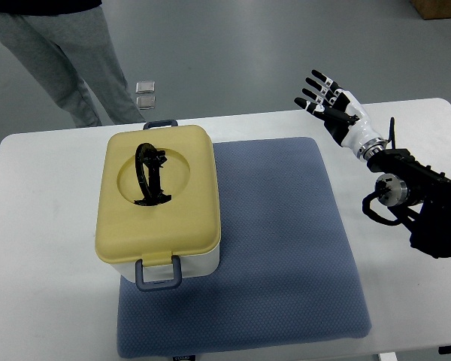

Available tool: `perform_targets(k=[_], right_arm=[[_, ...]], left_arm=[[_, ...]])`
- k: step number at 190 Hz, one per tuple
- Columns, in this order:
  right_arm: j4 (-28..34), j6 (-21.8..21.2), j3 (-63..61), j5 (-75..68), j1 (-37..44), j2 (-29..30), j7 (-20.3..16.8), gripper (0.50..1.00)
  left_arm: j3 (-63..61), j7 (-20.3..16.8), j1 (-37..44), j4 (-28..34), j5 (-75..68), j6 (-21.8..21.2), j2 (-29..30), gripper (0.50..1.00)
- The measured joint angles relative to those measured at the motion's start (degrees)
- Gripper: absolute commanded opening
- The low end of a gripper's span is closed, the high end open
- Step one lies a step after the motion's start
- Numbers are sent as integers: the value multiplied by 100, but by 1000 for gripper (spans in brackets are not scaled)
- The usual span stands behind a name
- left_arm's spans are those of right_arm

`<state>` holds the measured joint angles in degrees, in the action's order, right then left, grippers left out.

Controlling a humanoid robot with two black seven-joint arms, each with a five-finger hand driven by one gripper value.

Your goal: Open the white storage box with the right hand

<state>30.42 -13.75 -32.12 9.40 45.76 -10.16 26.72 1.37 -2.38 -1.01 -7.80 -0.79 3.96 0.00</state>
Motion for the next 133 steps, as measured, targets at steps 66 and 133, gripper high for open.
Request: perform_targets(k=[66, 133], right_arm=[[28, 159, 13, 10, 122, -4, -9, 926], [80, 171, 27, 78, 293, -49, -18, 924]], left_arm=[[2, 2, -13, -3, 0, 0, 0, 1000], [4, 2, -20, -3, 0, 0, 0, 1000]])
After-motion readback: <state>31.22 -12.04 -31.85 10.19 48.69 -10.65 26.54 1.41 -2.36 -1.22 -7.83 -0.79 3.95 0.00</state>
